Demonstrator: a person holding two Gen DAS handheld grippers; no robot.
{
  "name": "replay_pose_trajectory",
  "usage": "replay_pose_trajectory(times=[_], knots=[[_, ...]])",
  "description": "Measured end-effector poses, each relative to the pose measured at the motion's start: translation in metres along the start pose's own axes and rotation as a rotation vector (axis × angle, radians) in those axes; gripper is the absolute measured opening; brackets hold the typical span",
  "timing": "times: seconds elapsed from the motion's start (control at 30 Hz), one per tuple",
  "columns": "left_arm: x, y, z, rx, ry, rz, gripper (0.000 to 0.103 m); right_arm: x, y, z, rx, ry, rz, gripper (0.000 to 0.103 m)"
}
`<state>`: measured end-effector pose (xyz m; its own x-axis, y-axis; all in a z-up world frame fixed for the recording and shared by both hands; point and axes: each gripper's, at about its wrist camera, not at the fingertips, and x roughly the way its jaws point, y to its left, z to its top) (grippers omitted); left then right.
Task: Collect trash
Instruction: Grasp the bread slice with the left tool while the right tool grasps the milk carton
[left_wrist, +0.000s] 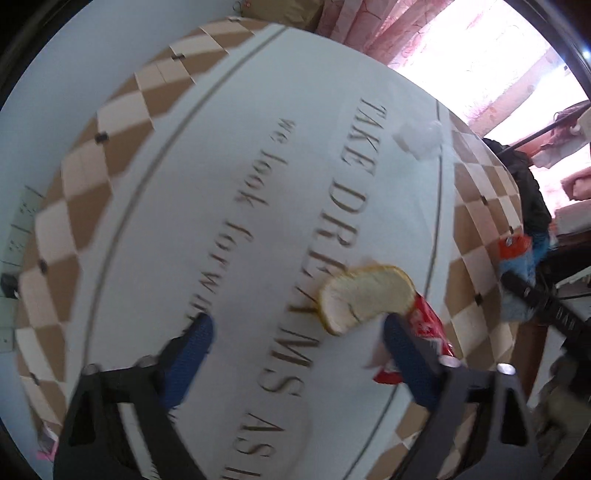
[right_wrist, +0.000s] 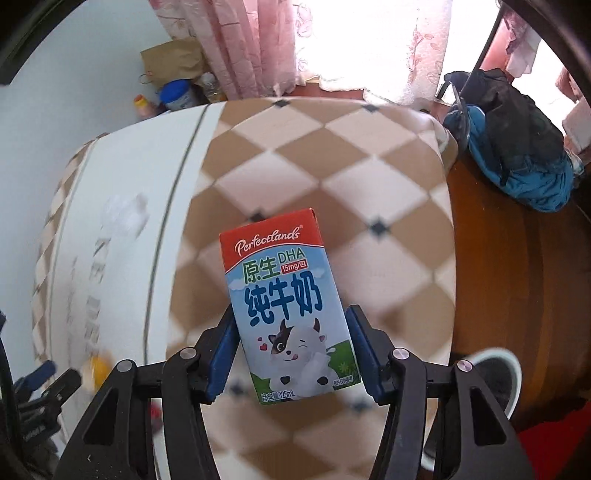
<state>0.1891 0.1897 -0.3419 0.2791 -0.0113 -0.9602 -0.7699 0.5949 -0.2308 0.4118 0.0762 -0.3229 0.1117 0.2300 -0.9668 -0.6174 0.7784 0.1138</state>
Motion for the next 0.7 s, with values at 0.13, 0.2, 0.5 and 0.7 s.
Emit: replay_pose_trajectory(times=[0.13, 0.2, 0.5, 0.7], knots=[[0.000, -0.014, -0.001, 0.009, -0.054, 0.029, 0.047, -0.004, -0.006, -0.032, 0.062, 0.007, -0.004, 0.059], [0.004, -0.016, 0.005, 0.016, -0.062, 0.043, 0.031, 0.001, -0.010, -0.045, 0.098, 0.031, 0.008, 0.059], [-0.003, -0.019, 0.021, 0.058, -0.112, 0.077, 0.005, 0.001, -0.018, -0.066, 0.157, 0.042, -0.003, 0.059], [-0.043, -0.013, 0.017, 0.088, -0.184, 0.091, 0.004, -0.014, -0.021, -0.076, 0.180, 0.020, 0.039, 0.058]])
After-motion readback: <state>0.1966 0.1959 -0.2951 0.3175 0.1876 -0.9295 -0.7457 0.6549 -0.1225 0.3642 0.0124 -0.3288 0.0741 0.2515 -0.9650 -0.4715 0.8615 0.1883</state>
